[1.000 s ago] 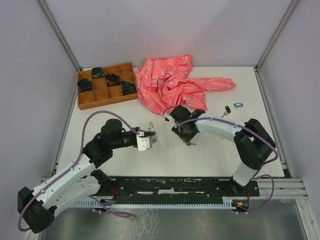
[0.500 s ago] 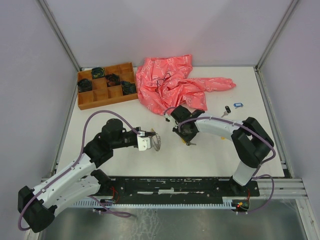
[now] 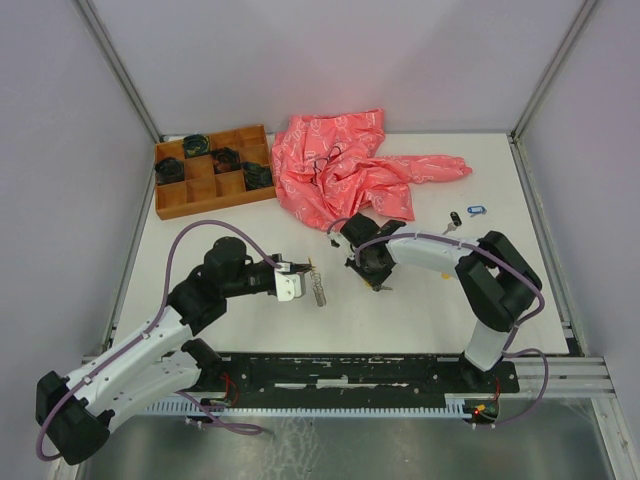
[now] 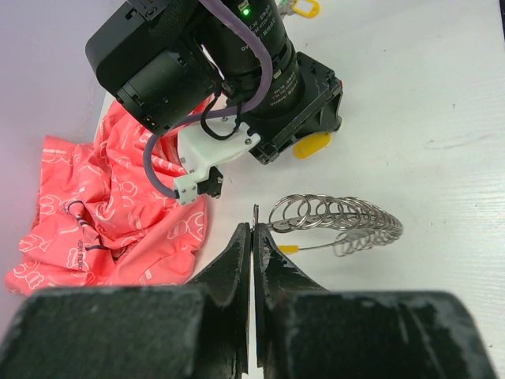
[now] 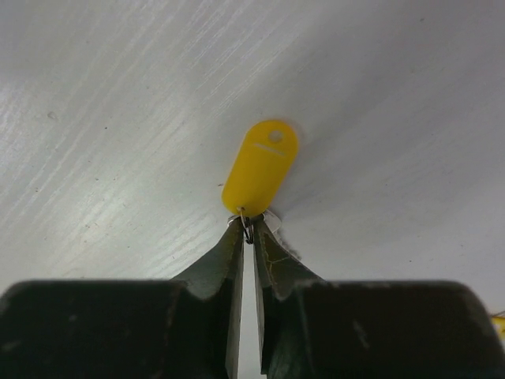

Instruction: Put the keys on the keyring

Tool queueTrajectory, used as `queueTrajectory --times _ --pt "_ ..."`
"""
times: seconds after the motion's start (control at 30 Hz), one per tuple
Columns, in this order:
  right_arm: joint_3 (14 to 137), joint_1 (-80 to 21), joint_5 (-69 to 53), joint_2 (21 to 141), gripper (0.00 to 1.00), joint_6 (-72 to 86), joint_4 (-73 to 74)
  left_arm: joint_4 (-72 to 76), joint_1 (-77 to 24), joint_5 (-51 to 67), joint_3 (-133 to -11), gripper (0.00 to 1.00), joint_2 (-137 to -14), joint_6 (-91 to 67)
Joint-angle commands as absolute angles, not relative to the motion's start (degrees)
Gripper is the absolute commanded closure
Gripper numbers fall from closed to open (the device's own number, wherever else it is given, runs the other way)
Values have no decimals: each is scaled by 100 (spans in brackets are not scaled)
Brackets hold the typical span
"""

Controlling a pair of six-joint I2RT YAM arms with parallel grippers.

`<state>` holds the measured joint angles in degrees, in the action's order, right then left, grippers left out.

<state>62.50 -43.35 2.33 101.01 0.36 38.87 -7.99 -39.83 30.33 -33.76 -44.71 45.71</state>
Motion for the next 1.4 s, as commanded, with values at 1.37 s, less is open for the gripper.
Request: queueTrajectory --times 1.37 --pt "5279 -5112 -1997 5699 99 -3643 2446 -112 -4022 4186 -3495 97 -4671 5003"
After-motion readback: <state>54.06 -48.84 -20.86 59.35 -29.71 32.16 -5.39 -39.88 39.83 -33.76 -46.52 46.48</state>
